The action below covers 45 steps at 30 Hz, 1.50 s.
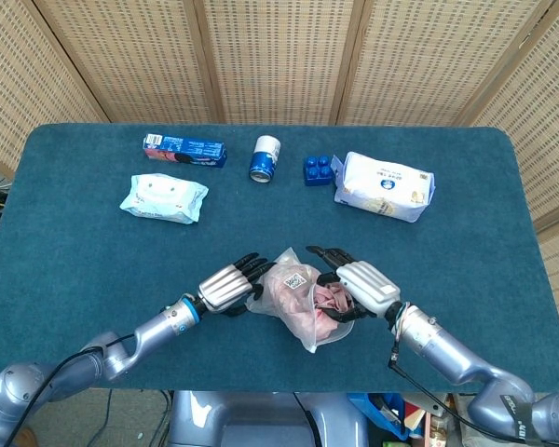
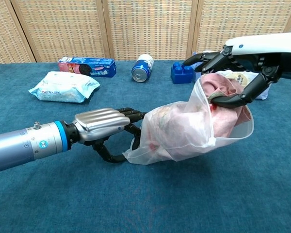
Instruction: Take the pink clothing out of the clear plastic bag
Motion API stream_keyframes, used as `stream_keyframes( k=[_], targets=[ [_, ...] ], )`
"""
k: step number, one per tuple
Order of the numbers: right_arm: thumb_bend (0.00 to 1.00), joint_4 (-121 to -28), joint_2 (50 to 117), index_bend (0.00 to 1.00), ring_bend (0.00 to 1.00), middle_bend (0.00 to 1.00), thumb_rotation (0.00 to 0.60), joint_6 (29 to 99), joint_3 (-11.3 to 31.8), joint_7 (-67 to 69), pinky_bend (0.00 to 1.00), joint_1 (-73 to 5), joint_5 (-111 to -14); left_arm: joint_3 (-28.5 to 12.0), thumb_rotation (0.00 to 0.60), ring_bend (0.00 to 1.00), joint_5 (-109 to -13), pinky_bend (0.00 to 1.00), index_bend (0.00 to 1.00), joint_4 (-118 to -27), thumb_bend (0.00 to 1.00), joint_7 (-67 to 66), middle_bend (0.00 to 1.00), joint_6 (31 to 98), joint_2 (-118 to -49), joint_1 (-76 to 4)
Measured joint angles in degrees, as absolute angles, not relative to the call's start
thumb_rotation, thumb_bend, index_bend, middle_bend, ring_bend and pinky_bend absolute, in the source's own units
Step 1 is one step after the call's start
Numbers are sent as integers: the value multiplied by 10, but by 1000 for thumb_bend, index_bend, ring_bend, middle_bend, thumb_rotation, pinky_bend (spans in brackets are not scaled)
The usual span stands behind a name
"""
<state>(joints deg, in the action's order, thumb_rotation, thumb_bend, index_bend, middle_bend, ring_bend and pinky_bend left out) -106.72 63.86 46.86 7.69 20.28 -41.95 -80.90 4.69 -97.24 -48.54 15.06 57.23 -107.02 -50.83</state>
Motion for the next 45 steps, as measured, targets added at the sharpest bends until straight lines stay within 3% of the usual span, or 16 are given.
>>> stream_keyframes(
  k=[20,37,45],
  targets=[
    [678,-1063,640,740,0,0,600,466,77,205,0,-422,-806,40,600,0,-964,0,680,-486,459,136,0,562,-1080,-513],
    [678,-1053,634,740,0,0,600,480,82,215,0,-414,-802,33,600,0,-957,0,735,-481,471,137,0,581,-1062,-504],
    [678,-1024,630,743,0,0,600,496,88,228,0,-400,-783,30,600,0,-942,0,737,-485,473,146,0,606,-1008,-477]
  ],
)
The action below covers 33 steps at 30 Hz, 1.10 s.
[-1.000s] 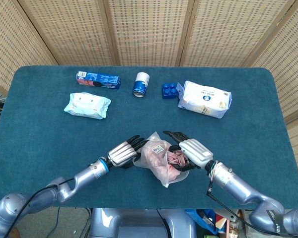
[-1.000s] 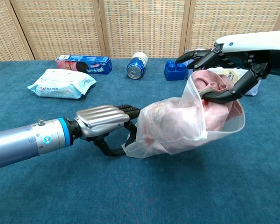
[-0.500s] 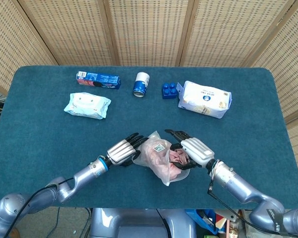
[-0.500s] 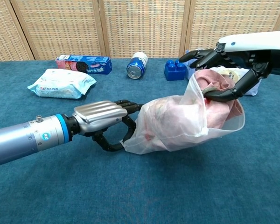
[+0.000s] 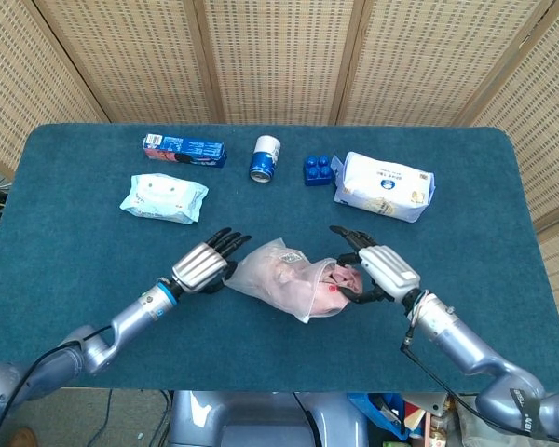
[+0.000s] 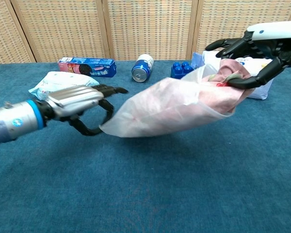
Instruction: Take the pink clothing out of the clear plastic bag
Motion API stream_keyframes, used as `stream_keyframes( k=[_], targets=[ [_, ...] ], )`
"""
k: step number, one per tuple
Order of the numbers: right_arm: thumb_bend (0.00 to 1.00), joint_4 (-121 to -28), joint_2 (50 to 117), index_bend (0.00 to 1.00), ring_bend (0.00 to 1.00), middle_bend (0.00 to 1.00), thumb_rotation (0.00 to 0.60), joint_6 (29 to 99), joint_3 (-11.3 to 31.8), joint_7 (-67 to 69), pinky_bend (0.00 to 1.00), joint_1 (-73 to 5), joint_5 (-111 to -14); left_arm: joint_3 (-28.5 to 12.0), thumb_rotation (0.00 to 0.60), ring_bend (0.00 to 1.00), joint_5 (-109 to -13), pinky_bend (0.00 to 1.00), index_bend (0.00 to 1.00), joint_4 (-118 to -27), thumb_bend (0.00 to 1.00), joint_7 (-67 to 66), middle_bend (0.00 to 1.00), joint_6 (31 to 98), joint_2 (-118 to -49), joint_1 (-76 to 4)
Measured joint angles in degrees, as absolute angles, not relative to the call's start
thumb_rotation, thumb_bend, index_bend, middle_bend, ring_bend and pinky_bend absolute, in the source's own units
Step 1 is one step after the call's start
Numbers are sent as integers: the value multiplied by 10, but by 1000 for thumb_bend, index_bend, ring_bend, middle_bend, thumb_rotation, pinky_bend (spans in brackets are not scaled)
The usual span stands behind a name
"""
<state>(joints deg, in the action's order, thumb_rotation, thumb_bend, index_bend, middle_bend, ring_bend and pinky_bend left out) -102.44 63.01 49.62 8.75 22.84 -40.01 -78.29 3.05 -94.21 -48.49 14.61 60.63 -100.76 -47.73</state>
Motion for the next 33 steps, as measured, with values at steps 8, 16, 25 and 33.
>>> stream_keyframes(
  k=[8,16,25,33],
  targets=[
    [678,-989,622,744,0,0,600,508,89,254,0,-381,-768,28,600,0,-918,0,738,-476,478,167,0,631,-951,-435],
    [678,-935,607,744,0,0,600,515,84,286,0,-355,-760,20,600,0,-870,0,738,-412,478,230,0,662,-882,-357],
    [520,-911,619,635,0,0,600,515,76,288,0,-343,-765,12,600,0,-843,0,541,-344,463,298,0,671,-856,-304],
    [0,-919,613,0,0,0,600,579,77,186,0,-319,-768,18,600,0,-844,0,0,-413,85,320,0,641,-814,-290]
  ],
)
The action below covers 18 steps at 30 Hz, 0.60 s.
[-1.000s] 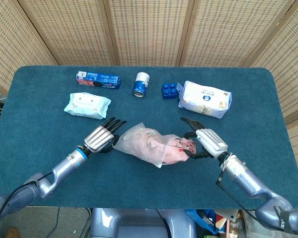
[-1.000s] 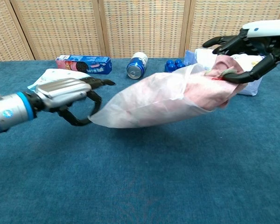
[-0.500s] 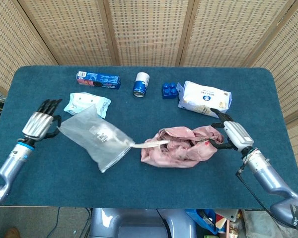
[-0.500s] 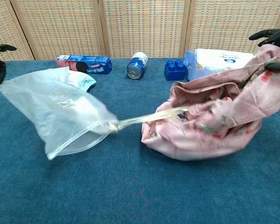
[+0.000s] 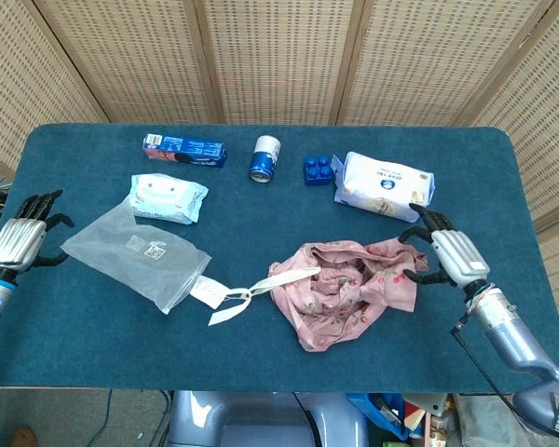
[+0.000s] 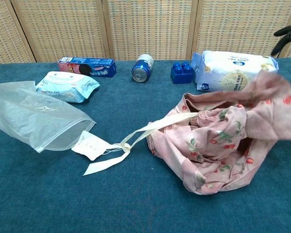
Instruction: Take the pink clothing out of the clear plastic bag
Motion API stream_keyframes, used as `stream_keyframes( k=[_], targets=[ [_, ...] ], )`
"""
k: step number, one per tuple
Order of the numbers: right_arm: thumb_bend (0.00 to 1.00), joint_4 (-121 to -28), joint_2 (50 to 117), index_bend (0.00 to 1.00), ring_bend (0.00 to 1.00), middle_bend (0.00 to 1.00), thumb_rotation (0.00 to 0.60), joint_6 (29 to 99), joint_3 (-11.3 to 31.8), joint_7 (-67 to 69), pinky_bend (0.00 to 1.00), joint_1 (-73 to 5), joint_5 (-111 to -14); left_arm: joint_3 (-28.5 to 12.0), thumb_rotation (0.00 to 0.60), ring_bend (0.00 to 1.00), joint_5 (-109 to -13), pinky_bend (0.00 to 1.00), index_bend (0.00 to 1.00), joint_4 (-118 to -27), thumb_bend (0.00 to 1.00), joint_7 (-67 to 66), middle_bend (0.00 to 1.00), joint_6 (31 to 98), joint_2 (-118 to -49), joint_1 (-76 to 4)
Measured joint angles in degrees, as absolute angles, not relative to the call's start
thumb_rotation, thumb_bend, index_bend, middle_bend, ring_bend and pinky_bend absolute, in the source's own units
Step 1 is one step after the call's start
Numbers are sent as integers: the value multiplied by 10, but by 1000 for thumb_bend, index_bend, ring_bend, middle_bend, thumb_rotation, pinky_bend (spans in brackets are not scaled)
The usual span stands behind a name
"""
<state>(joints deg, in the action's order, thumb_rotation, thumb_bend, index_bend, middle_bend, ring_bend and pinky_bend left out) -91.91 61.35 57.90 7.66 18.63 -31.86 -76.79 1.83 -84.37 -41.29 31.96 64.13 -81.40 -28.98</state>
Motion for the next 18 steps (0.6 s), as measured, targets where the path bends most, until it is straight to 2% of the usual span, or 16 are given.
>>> stream_keyframes(
  k=[4,10,18],
  targets=[
    [0,-938,606,0,0,0,600,675,77,96,0,-279,-770,10,600,0,-828,0,0,-509,84,300,0,657,-771,-272],
    [0,-934,606,0,0,0,600,804,63,74,0,-200,-804,-7,600,0,-792,0,0,-685,84,209,0,711,-704,-226],
    [0,-898,645,0,0,0,600,894,26,83,0,-127,-868,-11,600,0,-761,0,0,-875,84,32,0,799,-637,-153]
  ],
)
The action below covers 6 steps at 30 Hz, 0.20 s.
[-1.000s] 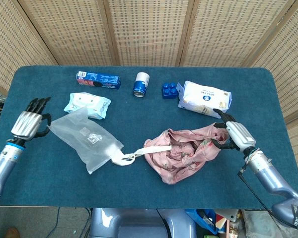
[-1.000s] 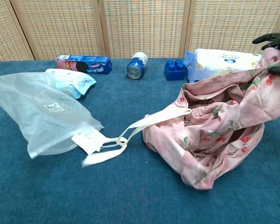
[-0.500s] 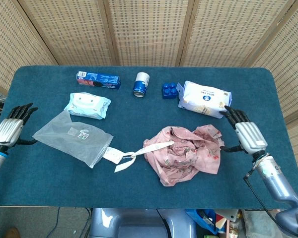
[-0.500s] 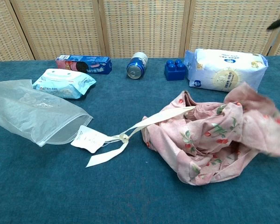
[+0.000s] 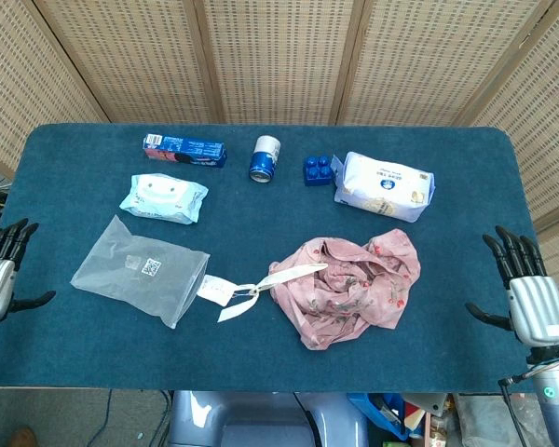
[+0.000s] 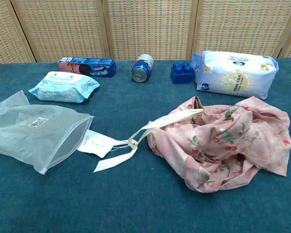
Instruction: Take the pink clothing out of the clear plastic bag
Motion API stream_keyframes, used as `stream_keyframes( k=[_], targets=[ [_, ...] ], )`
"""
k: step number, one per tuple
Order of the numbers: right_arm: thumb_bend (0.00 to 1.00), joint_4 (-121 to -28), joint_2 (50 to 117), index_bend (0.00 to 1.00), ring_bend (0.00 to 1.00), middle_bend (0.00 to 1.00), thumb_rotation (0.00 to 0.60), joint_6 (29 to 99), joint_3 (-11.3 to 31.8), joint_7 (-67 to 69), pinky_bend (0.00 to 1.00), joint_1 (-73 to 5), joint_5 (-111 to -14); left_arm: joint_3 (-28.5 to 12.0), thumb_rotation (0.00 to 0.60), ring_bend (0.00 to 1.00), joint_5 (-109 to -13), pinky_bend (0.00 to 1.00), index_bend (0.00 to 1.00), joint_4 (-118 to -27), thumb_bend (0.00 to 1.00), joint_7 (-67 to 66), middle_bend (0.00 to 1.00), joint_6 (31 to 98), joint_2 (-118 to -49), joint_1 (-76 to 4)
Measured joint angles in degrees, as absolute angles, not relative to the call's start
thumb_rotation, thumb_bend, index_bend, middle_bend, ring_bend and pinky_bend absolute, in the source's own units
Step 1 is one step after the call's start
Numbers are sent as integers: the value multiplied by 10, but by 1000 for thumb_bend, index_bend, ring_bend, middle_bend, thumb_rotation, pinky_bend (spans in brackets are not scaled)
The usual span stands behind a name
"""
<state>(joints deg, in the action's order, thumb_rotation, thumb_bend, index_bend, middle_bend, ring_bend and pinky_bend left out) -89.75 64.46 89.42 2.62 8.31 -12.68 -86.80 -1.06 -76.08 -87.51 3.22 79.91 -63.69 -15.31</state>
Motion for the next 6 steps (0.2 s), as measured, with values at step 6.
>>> stream_keyframes(
  k=[6],
  targets=[
    [0,-878,662,0,0,0,600,917,18,95,0,-102,-885,-6,600,0,-771,0,0,-895,83,25,0,836,-628,-116]
  ],
)
